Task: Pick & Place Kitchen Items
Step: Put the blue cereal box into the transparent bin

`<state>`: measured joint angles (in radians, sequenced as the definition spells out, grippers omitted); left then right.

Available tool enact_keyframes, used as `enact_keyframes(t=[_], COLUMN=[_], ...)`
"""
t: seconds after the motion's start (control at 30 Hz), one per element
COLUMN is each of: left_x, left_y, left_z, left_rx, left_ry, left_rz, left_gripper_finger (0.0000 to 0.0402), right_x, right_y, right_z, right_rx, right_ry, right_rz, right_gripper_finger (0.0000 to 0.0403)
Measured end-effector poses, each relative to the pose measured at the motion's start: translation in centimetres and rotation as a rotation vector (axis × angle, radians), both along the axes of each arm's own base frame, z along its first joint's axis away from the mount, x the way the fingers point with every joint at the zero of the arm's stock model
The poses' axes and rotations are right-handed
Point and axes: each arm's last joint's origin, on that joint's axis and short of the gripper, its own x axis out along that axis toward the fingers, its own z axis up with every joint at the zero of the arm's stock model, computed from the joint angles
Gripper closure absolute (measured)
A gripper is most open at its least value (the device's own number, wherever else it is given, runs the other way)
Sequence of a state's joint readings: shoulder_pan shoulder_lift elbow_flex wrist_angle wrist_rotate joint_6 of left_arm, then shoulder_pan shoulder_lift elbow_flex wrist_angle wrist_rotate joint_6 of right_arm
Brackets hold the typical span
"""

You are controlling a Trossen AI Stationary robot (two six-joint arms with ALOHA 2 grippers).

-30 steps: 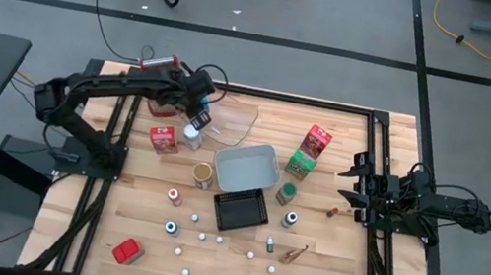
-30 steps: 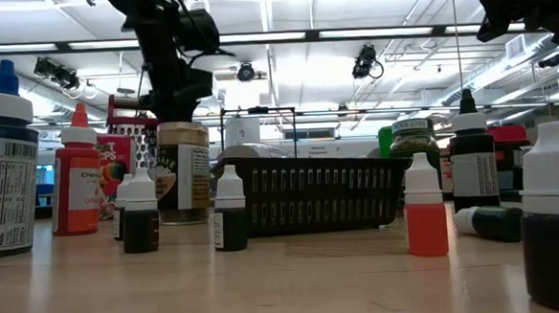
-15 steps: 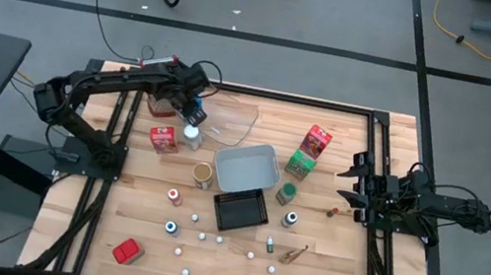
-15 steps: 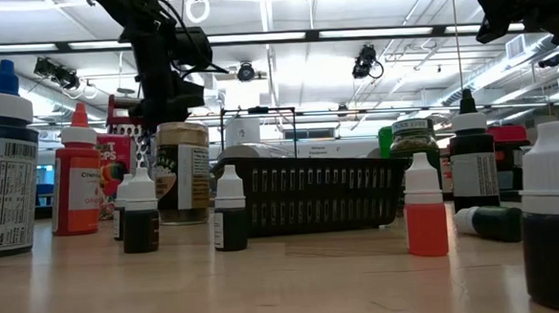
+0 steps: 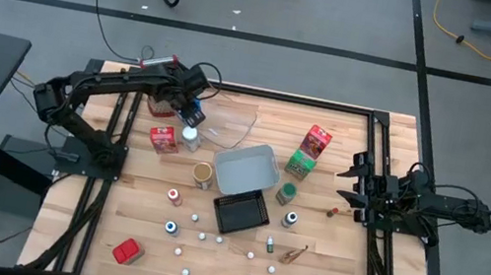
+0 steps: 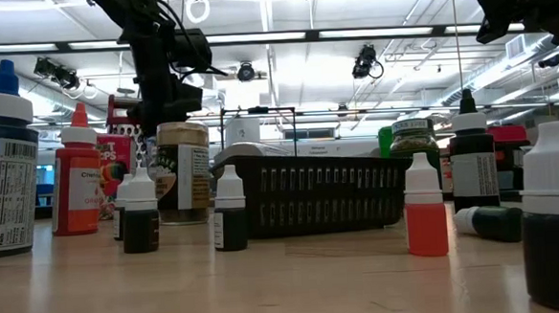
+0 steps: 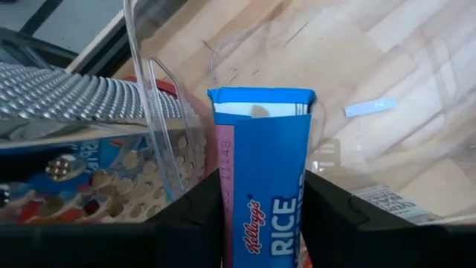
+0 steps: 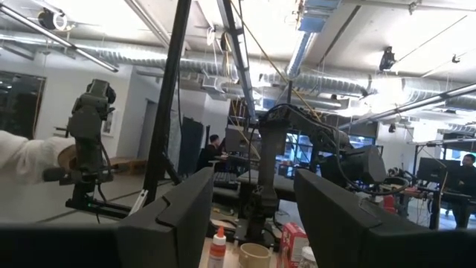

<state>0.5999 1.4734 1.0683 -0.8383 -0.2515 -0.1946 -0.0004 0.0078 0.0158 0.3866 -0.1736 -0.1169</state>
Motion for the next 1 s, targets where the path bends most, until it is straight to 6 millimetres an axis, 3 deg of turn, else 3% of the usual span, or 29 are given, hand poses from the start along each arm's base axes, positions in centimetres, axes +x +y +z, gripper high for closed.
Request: enact_keyframes(t=[0.7, 1.0], left_x=[0.13, 0.1], left_y=[0.18, 0.22], left_z=[0.1, 0.11], left_rx=[0.041, 0.055], left_ry=[0.017, 0.029], left_rz=[-0.043, -0.041], left_gripper_finger=[0.0226, 0.0176], right_x=[0.0, 0.0], right_y=[0.0, 0.0], right_z=[0.0, -0.01], right_rx=[0.0, 0.0], right_ry=[0.0, 0.001], right_rz=[0.0, 0.0], right_gripper_finger=[0.0201, 0.0201])
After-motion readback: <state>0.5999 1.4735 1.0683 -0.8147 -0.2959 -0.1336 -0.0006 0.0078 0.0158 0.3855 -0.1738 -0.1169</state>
